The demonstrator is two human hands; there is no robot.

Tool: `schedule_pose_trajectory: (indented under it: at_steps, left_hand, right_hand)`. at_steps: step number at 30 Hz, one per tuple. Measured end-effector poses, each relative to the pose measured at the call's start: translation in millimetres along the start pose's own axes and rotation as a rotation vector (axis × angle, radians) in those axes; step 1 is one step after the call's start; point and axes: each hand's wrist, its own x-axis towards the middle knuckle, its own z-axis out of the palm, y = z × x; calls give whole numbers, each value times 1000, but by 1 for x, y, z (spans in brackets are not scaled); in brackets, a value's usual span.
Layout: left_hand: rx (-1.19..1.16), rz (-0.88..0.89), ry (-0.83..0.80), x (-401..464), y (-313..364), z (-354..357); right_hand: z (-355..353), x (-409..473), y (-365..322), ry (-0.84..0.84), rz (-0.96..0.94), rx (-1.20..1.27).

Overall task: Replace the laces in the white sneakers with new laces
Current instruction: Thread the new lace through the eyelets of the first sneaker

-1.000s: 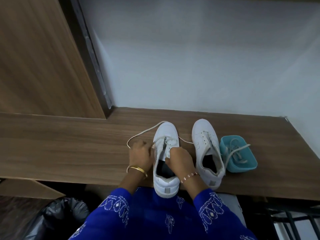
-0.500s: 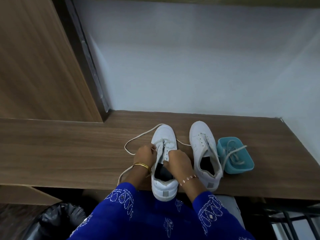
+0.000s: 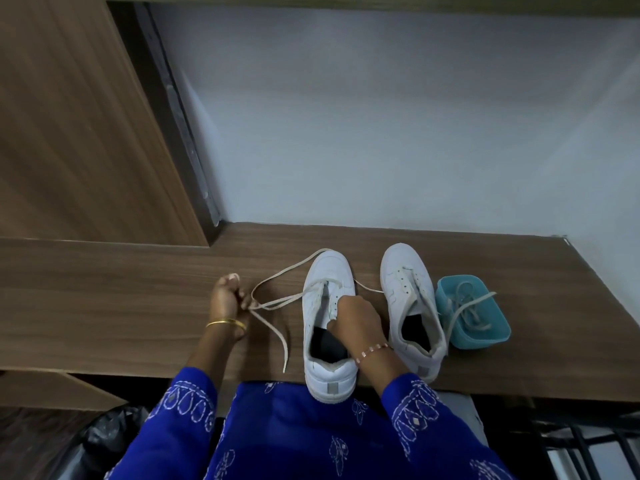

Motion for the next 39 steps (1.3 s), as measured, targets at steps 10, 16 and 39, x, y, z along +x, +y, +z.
schedule_pose_trajectory:
  at_steps: [10, 16, 39]
  left_hand:
    - [1161, 252, 45, 12, -27, -33]
    - [1389, 530, -271, -17, -52, 21]
    - [2036, 462, -180, -30, -53, 32]
  right_hand:
    - [-2, 0, 11, 22, 72, 80]
    - [-5, -6, 6, 10, 57, 34]
    - [-3, -6, 13, 20, 78, 92]
